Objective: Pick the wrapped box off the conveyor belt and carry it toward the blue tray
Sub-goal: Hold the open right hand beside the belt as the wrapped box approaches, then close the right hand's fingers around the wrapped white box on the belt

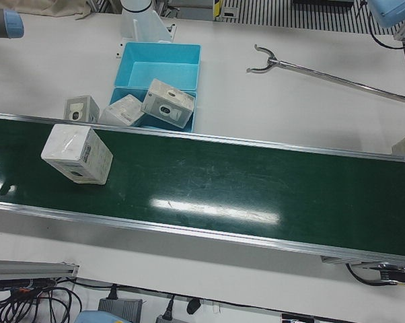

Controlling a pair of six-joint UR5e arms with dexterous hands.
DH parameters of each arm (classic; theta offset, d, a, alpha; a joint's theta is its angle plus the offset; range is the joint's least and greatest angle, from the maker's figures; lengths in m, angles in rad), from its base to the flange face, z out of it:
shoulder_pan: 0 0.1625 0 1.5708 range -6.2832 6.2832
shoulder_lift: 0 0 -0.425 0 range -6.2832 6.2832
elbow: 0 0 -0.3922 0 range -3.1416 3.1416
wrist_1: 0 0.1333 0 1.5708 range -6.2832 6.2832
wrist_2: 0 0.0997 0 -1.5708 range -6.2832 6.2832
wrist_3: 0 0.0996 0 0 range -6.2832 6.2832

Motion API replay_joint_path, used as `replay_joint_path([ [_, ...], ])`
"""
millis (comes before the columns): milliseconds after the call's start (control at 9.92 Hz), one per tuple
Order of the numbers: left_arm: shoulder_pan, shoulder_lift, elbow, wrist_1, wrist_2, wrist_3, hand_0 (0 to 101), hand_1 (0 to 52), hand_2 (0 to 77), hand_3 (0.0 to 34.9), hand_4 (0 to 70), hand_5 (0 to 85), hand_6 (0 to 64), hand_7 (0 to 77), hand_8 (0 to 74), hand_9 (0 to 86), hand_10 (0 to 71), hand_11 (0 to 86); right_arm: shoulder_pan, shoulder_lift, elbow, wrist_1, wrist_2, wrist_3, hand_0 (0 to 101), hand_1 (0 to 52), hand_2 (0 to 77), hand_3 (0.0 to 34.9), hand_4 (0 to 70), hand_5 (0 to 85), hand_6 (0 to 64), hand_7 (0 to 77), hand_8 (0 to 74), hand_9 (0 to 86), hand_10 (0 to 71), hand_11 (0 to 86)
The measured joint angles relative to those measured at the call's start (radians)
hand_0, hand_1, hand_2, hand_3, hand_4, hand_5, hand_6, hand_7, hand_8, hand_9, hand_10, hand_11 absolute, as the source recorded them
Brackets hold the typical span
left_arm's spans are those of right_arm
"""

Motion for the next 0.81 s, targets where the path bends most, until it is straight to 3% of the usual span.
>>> replay_joint_path([
  [202,0.000,0.000,0.000,0.000,0.000,0.000,0,0.0,0.5,0.0,0.0,0.5,0.0,0.5,0.5,0.0,0.0,0.0,-0.005,0.000,0.001,0.000,0.001,-0.002,46,12.0,16.9,30.8,13.1,20.7,0.0,18.5,0.0,2.2,2.7,5.4],
  [302,0.000,0.000,0.000,0.000,0.000,0.000,0,0.0,1.1,0.0,0.0,0.5,0.0,0.5,0.0,0.5,0.5,0.0,-0.008,0.000,0.001,-0.001,0.002,-0.003,46,12.0,16.9,30.8,13.1,20.7,0.0,18.5,0.0,2.2,2.7,5.4],
  [403,0.000,0.000,0.000,0.000,0.000,0.000,0,0.0,1.1,0.0,0.0,0.5,0.0,0.5,0.0,0.5,0.5,0.0,-0.012,0.000,0.001,-0.001,0.003,-0.005,46,15.3,18.5,29.8,14.2,20.7,0.0,17.5,0.0,2.2,2.7,5.4],
  [806,0.000,0.000,0.000,0.000,0.000,0.000,0,0.0,1.1,0.0,0.5,0.5,0.0,0.5,0.5,0.5,0.5,0.0,-0.033,0.001,-0.014,0.000,0.005,-0.008,46,13.6,19.1,29.8,15.3,20.7,0.0,17.5,0.0,2.2,2.7,5.4],
])
